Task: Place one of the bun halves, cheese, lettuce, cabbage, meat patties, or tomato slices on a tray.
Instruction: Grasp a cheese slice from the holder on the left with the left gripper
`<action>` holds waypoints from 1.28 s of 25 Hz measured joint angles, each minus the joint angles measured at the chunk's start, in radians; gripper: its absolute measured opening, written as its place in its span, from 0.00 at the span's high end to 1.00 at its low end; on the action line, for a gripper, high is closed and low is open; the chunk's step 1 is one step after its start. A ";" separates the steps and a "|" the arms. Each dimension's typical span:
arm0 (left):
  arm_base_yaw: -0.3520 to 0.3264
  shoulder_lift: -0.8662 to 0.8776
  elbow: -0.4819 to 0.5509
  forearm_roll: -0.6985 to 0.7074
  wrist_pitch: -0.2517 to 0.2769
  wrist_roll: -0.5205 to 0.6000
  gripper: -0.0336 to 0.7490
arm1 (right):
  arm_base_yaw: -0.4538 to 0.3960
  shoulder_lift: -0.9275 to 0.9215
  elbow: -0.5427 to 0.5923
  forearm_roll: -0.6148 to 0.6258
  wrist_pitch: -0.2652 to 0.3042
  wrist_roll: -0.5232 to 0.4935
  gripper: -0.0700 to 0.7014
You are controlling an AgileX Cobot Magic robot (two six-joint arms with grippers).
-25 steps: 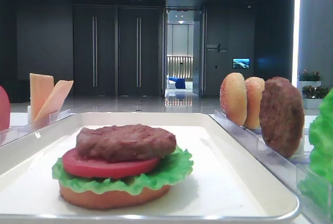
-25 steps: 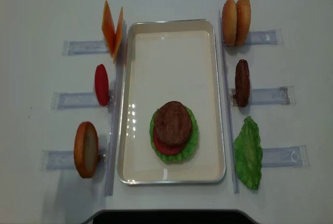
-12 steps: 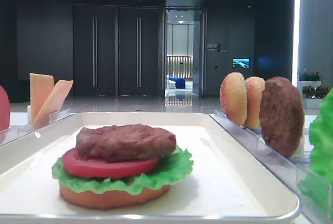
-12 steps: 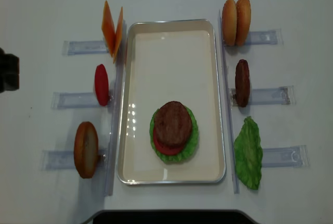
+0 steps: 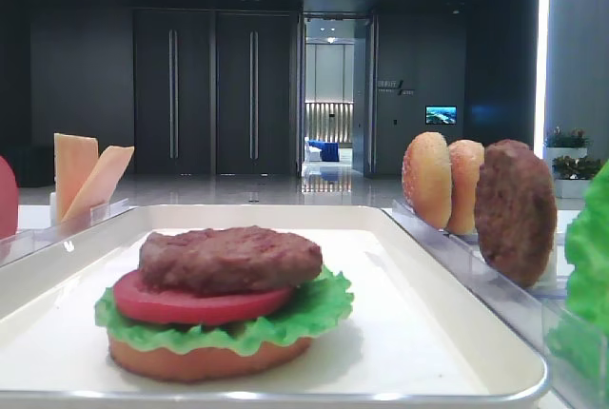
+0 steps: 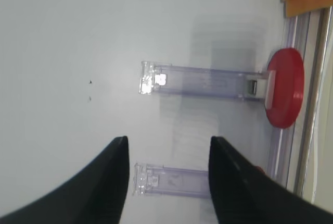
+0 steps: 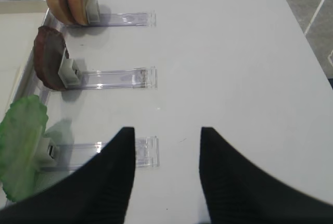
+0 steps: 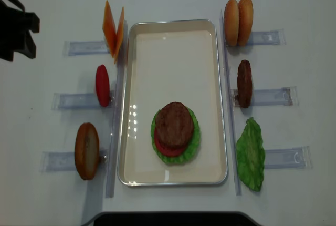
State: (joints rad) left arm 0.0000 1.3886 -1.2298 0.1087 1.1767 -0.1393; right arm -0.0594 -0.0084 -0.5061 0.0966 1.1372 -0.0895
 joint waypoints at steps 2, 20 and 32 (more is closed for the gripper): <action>0.000 0.049 -0.049 0.000 0.000 0.000 0.47 | 0.000 0.000 0.000 0.000 0.000 0.000 0.54; 0.000 0.458 -0.521 -0.007 0.047 0.015 0.47 | 0.000 0.000 0.000 0.000 0.000 0.001 0.54; -0.029 0.592 -0.639 -0.038 0.052 0.018 0.47 | 0.000 0.000 0.000 0.001 0.000 0.001 0.54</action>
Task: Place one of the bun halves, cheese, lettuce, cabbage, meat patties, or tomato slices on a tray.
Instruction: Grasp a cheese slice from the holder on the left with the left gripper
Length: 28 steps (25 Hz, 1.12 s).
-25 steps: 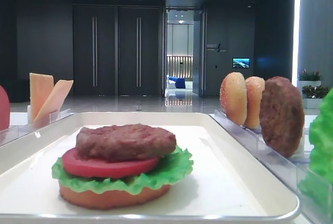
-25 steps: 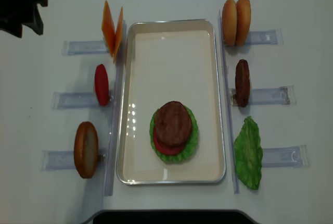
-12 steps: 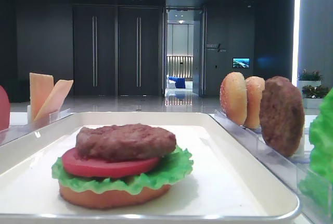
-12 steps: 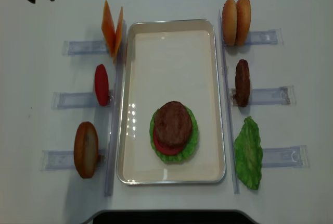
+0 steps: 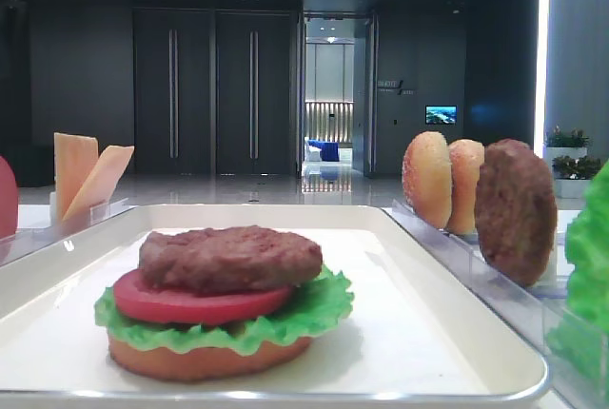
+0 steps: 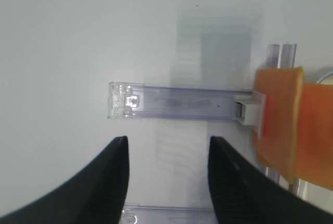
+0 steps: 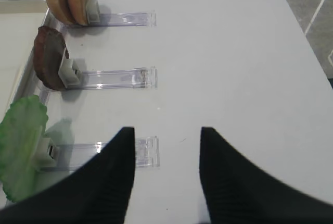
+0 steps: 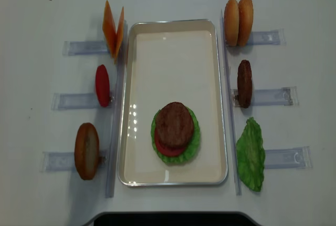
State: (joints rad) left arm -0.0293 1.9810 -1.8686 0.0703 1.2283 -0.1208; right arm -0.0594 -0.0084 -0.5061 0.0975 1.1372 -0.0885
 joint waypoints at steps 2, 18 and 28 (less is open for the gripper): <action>-0.029 0.000 -0.001 0.001 0.000 -0.001 0.47 | 0.000 0.000 0.000 0.000 0.000 0.000 0.54; -0.277 0.000 -0.004 0.027 -0.020 -0.118 0.49 | 0.000 0.000 0.000 0.000 0.000 0.000 0.54; -0.298 0.067 -0.004 0.015 -0.022 -0.150 0.49 | 0.000 0.000 0.000 0.000 0.000 0.000 0.54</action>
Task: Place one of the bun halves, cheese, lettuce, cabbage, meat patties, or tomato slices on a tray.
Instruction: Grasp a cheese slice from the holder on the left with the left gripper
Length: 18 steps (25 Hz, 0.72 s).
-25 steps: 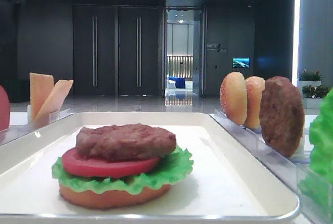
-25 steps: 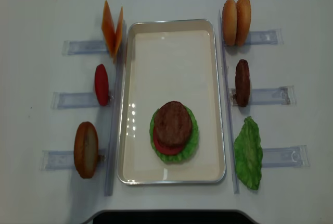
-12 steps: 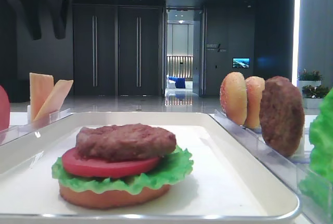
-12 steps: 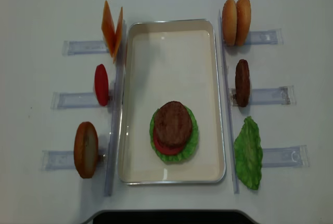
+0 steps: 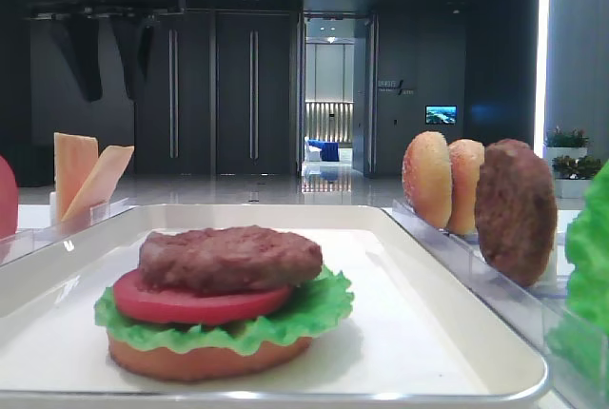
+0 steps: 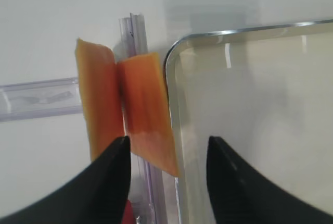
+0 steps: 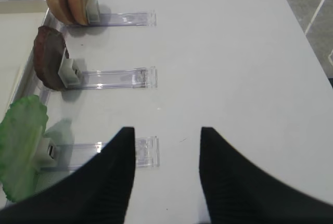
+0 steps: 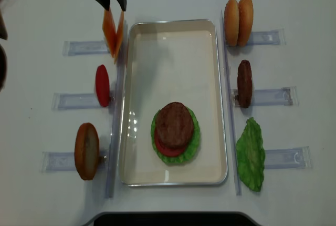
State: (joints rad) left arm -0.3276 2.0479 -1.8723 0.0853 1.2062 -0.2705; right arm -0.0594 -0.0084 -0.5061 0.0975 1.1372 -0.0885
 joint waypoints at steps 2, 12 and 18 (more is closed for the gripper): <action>0.000 0.020 0.000 -0.007 0.000 0.000 0.49 | 0.000 0.000 0.000 0.000 0.000 0.000 0.54; 0.000 0.104 0.000 -0.010 -0.008 0.000 0.49 | 0.000 0.000 0.000 0.000 0.000 0.000 0.54; 0.000 0.111 0.000 0.018 -0.011 -0.007 0.49 | 0.000 0.000 0.000 0.000 0.000 0.000 0.54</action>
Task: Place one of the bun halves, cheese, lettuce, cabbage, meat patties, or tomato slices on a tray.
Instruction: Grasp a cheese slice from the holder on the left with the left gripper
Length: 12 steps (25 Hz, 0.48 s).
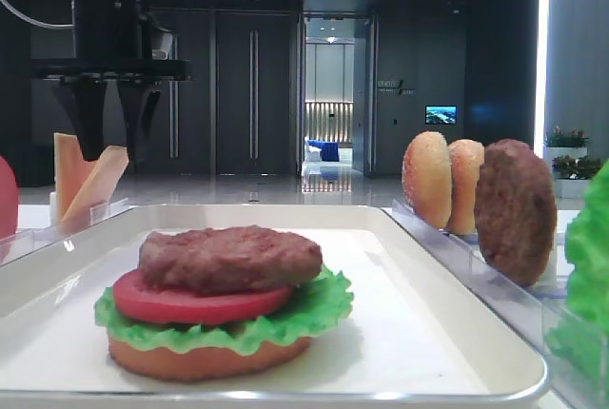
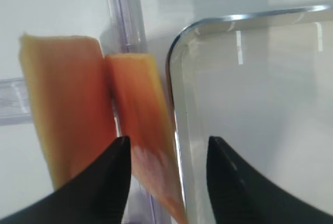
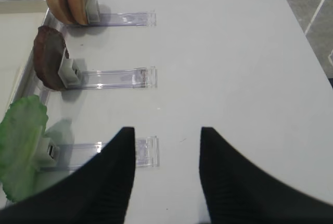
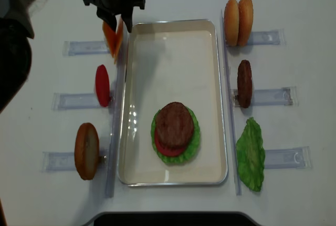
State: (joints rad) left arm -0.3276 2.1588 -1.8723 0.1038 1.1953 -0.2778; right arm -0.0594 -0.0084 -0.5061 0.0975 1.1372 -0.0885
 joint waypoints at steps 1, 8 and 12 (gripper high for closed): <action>0.000 0.001 0.000 0.011 0.000 -0.007 0.49 | 0.000 0.000 0.000 0.000 0.000 0.000 0.54; 0.000 0.001 0.000 0.028 0.000 -0.014 0.49 | 0.000 0.000 0.000 0.000 0.000 0.001 0.54; 0.000 0.001 0.000 0.028 0.000 -0.014 0.50 | 0.000 0.000 0.000 0.000 0.000 0.001 0.54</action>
State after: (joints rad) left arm -0.3276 2.1595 -1.8723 0.1316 1.1953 -0.2914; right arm -0.0594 -0.0084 -0.5061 0.0975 1.1372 -0.0875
